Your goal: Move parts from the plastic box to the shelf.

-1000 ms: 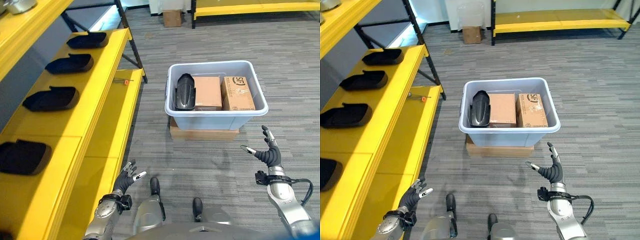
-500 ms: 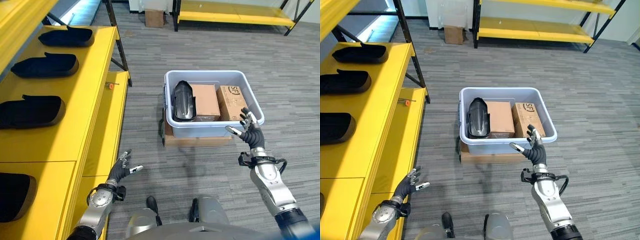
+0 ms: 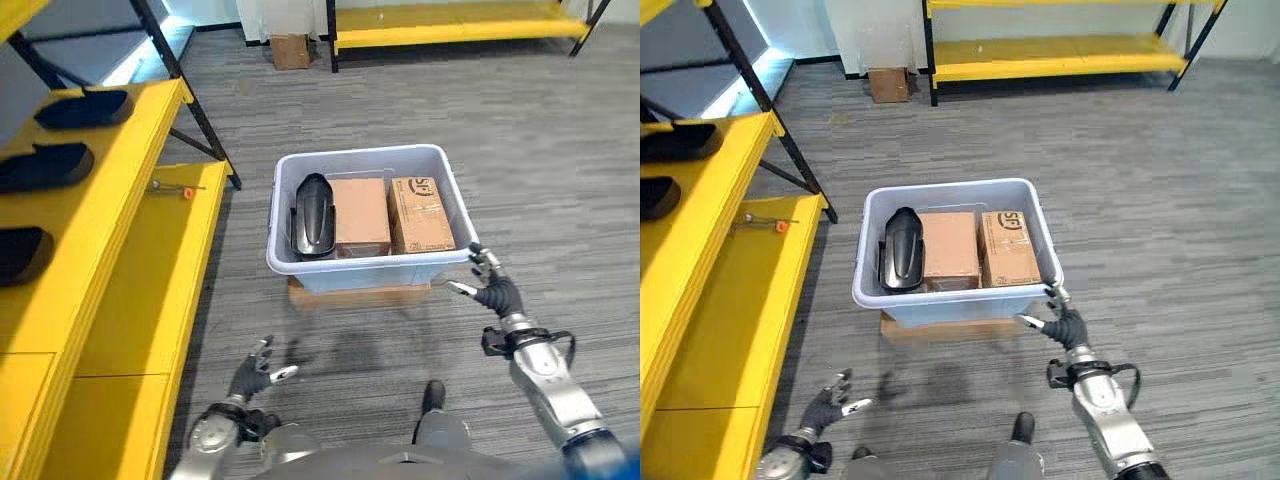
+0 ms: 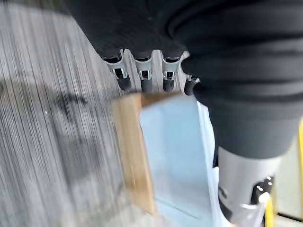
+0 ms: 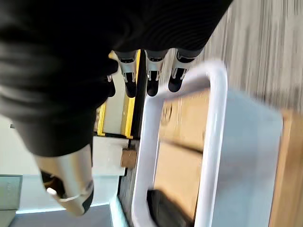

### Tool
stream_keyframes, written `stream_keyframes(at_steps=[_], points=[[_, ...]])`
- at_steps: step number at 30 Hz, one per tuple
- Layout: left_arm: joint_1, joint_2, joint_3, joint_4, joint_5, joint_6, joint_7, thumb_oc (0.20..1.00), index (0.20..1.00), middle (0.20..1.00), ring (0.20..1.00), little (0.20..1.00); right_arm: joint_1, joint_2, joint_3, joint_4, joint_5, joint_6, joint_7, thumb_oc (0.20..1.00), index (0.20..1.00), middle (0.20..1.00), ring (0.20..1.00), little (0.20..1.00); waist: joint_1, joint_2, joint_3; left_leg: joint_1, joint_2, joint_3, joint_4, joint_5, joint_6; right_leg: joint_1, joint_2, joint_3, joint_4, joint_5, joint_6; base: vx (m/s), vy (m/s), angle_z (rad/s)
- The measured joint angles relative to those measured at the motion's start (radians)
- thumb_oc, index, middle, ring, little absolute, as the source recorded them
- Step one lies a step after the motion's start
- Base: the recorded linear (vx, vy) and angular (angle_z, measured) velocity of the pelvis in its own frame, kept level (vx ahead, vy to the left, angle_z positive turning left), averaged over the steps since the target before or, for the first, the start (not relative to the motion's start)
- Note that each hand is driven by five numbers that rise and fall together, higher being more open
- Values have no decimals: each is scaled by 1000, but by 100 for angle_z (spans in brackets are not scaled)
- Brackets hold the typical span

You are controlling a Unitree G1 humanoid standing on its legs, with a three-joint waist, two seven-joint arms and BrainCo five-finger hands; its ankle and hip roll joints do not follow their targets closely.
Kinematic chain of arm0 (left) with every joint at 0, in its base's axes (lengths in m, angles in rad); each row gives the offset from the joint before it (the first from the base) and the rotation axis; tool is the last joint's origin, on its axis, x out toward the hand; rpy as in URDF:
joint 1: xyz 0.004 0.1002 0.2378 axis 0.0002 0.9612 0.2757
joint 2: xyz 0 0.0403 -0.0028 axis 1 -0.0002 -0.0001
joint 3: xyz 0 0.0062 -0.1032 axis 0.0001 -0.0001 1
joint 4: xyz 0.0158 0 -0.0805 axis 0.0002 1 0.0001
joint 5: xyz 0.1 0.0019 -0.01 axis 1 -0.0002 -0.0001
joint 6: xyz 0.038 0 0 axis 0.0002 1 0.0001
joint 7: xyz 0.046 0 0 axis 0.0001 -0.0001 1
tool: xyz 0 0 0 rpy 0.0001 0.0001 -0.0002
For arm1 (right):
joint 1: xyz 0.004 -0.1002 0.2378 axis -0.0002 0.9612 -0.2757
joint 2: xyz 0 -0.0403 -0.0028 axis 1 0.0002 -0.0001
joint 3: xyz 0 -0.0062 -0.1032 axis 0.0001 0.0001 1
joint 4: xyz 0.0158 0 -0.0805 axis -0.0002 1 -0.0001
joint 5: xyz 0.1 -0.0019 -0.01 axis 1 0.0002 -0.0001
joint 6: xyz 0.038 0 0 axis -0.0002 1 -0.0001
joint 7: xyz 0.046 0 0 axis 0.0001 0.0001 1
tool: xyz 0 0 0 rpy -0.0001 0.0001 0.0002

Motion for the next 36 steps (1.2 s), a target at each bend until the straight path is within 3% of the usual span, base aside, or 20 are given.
stream_keyframes(at_steps=[1,3,6,9,11,12,13,14,15,16,19,23,27,28,29,30,33,36], points=[[-4,-1,1,1,1,0,-14,1000,1000,1000,1000,1000,-9,-20,-5,-5,-20,-5,-1,1000,1000,1000,1000,1000,-2,-14,-7,-13,11,1,31,125,-19,16,3,-7,16,-37,-18,197,-496,-2],[-21,6,-1,14,1,-3,-23,1000,1000,1000,1000,1000,-11,-23,-34,0,-44,-18,-6,1000,1000,1000,1000,1000,-3,-19,-18,-52,42,0,65,229,-39,15,23,-23,39,-76,-49,122,-275,14],[-41,12,-10,18,0,-3,-33,1000,1000,1000,1000,1000,-12,-63,-52,-2,-47,-28,-33,1000,1000,1000,1000,1000,-19,8,-30,-86,84,10,88,272,10,15,62,-57,88,-116,-89,58,-257,27],[-75,29,-18,20,1,-3,-33,1000,1000,1000,1000,1000,-7,-77,-76,-10,-46,-64,-59,1000,1000,1000,1000,1000,-58,15,-32,-108,104,94,67,317,63,8,63,-119,136,-157,-111,63,-164,51],[-94,33,-18,19,1,-5,-31,1000,1000,1000,1000,1000,-7,-76,-77,-10,-44,-76,-66,1000,1000,1000,1000,1000,-56,20,-33,-107,101,119,86,315,61,18,59,-121,133,-158,-112,101,-91,9],[-110,40,-16,14,0,-6,-31,1000,1000,1000,1000,1000,-7,-59,-77,-5,-40,-86,-53,1000,1000,1000,1000,1000,-50,-5,-22,-135,68,85,160,205,-44,37,36,-102,108,-152,-110,70,-40,-7],[-118,51,-16,-4,1,-7,-31,1000,1000,1000,1000,1000,-7,-43,-76,-6,-35,-89,-34,1000,1000,1000,1000,1000,-40,-21,-13,-139,-31,48,172,41,-95,54,-4,-91,83,-132,-99,71,-2,-21],[-120,61,-15,-34,1,-8,-31,1000,1000,1000,1000,1000,-6,-40,-74,-7,-35,-95,-19,1000,1000,1000,1000,1000,-31,-18,-14,-140,-106,41,146,-27,-69,56,-11,-78,65,-117,-91,142,51,-34],[-116,72,-9,-63,0,-10,-30,1000,1000,1000,1000,1000,-3,-38,-71,-6,-36,-94,2,1000,1000,1000,1000,1000,-25,7,-19,-135,-141,84,104,-47,-26,60,2,-75,52,-109,-79,214,87,-6],[-120,90,2,-67,0,-7,-30,1000,1000,1000,1000,1000,14,-21,-58,-7,-36,-93,11,1000,1000,1000,1000,1000,-35,19,-29,-97,-138,122,58,-74,-8,78,16,-91,41,-114,-60,242,124,11],[-148,116,23,-63,1,-6,-30,1000,1000,1000,1000,1000,19,-12,7,-11,-43,-87,26,1000,1000,1000,1000,1000,-27,21,-32,-47,-139,115,-36,-137,-19,83,29,-98,32,-118,-34,179,177,13],[-131,118,23,-43,0,-2,-25,1000,1000,1000,1000,1000,36,4,36,-8,-41,-78,20,1000,1000,1000,1000,1000,-4,-8,-32,-51,-179,148,-13,-169,5,66,-7,-67,18,-94,-16,192,233,-16],[-116,115,33,-3,-5,-6,-10,1000,1000,1000,1000,1000,34,31,42,-6,-40,-72,33,1000,1000,1000,1000,1000,21,-19,-20,-47,-185,91,65,-201,28,87,-6,-7,-18,-62,-28,213,303,-44],[-109,109,34,0,-5,-12,-10,1000,1000,1000,1000,1000,33,31,33,-8,-39,-72,42,1000,1000,1000,1000,1000,17,-17,-18,-48,-179,88,62,-232,15,93,0,-4,-18,-62,-26,127,178,-30],[-109,101,33,20,-4,-19,-11,1000,1000,1000,1000,1000,32,35,25,-7,-36,-70,41,1000,1000,1000,1000,1000,4,-2,-22,-18,-182,90,19,-231,-6,95,3,-6,-13,-53,-14,189,245,-9],[-112,105,33,20,-5,-23,-11,1000,1000,1000,1000,1000,36,32,28,-14,-36,-70,44,1000,1000,1000,1000,1000,-5,-8,-21,-13,-194,91,2,-222,-7,95,-4,-5,-14,-51,-8,245,324,1],[-139,108,38,32,3,-44,-10,1000,1000,1000,1000,1000,31,42,31,-15,-36,-56,49,1000,1000,1000,1000,1000,2,-52,-5,-17,-207,99,-2,-229,1,93,-12,0,-19,-51,-8,195,279,0],[-143,148,39,32,23,-61,-9,1000,1000,1000,1000,1000,11,84,38,-16,-35,-46,47,1000,1000,1000,1000,1000,18,-121,-7,-24,-213,103,26,-257,5,86,-23,5,1,-59,-6,213,249,-3]])
